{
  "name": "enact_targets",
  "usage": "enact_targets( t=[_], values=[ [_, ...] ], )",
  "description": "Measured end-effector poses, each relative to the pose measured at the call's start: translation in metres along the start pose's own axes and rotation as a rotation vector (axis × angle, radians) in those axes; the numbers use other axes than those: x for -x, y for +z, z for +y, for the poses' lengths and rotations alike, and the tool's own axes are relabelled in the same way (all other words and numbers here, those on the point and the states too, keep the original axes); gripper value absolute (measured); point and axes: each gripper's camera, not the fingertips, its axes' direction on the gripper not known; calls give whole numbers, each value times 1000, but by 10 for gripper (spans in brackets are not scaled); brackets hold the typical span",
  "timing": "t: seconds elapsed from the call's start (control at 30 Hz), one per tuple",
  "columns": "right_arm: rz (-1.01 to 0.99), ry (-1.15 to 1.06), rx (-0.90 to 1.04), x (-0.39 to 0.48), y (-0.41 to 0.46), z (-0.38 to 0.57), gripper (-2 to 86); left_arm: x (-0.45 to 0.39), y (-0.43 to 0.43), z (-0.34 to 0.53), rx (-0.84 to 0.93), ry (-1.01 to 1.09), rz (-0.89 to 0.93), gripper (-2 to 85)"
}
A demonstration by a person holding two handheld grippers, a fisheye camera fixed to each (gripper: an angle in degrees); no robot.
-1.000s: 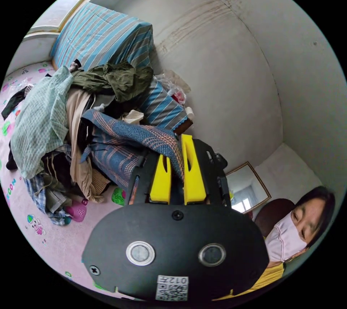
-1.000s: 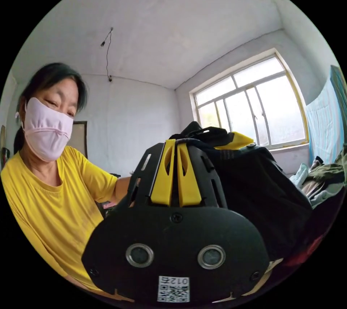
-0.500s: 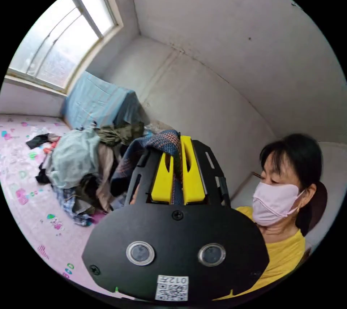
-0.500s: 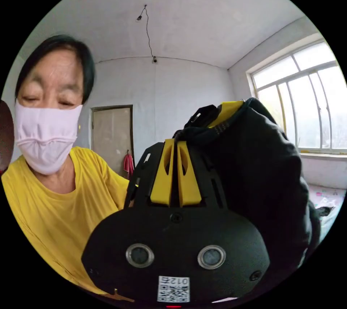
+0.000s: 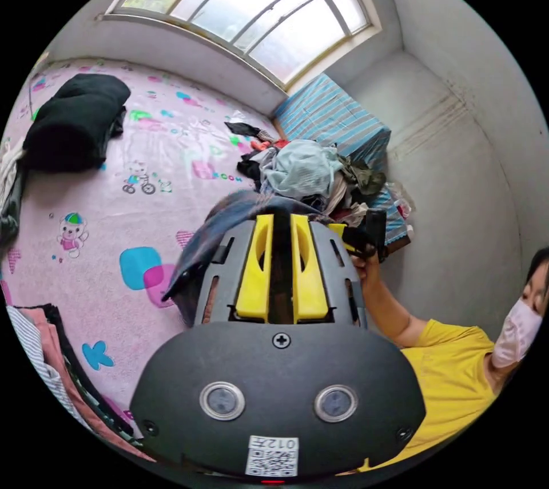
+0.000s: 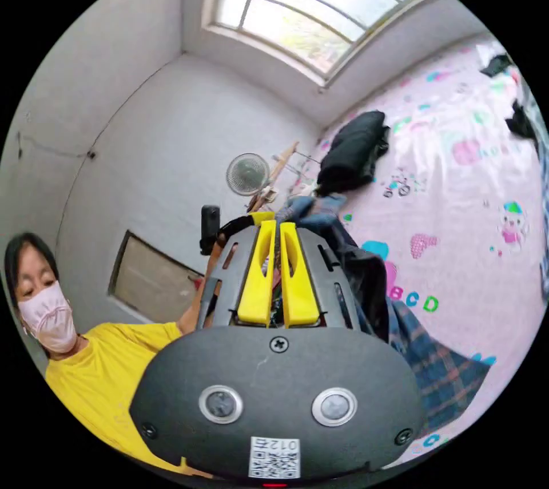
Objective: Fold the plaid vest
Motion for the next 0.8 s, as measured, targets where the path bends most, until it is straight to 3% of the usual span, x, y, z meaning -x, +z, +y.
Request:
enact_targets(
  t=[0.23, 0.3, 0.37, 0.47, 0.6, 0.73, 0.8],
  values=[
    [271, 401, -234, -133, -64, 17, 5, 81, 27, 38, -15, -177, -13, 23],
    [344, 474, -228, -161, -78, 27, 6, 91, 69, 51, 109, -220, -100, 26],
    [436, 545, -104, -194, -80, 35, 6, 87, 112, 58, 226, -218, -163, 30],
    [563, 583, 23, -223, -73, 37, 5, 66, 188, 62, 387, -155, -294, 39],
    [520, 600, -32, -242, -70, 31, 4, 45, 276, 43, 504, -131, -411, 57],
    [477, 543, -20, -245, -55, 12, 4, 29, 316, 5, 501, -157, -487, 70],
    [495, 500, 19, -242, -48, 6, 4, -9, 330, -29, 445, -69, -517, 77]
  ],
)
